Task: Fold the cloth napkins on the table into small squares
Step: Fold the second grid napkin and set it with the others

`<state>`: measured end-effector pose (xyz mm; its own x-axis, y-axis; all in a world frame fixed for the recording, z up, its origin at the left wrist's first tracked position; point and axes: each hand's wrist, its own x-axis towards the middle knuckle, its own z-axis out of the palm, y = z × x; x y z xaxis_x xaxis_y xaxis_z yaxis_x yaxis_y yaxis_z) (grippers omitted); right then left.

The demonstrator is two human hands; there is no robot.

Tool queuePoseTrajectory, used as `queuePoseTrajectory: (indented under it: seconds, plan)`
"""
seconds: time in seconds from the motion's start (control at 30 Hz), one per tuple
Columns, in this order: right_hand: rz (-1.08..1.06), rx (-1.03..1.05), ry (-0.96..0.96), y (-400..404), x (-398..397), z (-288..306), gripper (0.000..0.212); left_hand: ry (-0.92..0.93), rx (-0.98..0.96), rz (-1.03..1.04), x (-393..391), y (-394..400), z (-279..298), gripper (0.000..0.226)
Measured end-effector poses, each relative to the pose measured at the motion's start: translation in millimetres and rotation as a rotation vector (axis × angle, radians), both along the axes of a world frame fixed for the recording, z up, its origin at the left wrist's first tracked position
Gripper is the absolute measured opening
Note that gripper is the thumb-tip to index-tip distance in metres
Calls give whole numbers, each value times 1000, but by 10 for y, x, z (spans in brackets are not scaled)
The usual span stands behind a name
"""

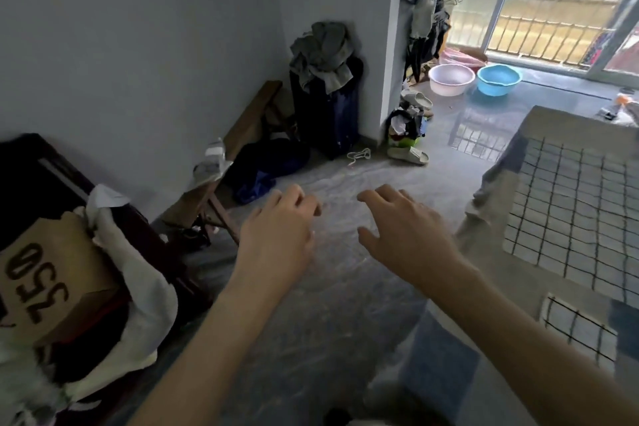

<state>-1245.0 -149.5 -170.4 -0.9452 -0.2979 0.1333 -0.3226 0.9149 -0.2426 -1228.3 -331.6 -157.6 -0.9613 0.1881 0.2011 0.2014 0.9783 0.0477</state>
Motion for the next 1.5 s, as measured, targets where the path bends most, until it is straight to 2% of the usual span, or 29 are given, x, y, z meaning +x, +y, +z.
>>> queuePoseTrajectory:
  seconds: [0.1,0.27,0.4,0.63,0.83,1.0,1.13,1.33,1.5]
  plan:
    - [-32,-2,-18,-47,-340,-25,46,11,9,-25,-434,-36,13,8]
    - [-168,-12,-53,81,-845,-155,44,-20,59,-133,-1145,70,-51,12]
    - [-305,-5,-109,155,-1225,-266,46,-43,17,-264,-1684,169,-168,15]
    - [-597,-19,-125,256,-1912,-325,45,-13,2,-563,-2898,313,-275,15]
    - [-880,-8,-142,391,-2255,-307,41,14,-54,-851,-3762,715,-436,23]
    - [-1088,-27,-237,580,-2168,-362,45,-13,-89,-1090,-4010,1313,-623,20]
    - [-1255,-40,-213,840,-2070,-418,46,0,-84,-1290,-4105,1832,-711,18]
    - [-1464,-63,-281,1344,-1986,-678,44,-74,-224,-1447,-4095,2701,-834,20]
    - [-1609,-139,-278,1936,-2024,-888,45,-51,-313,-1552,-4166,3525,-948,30]
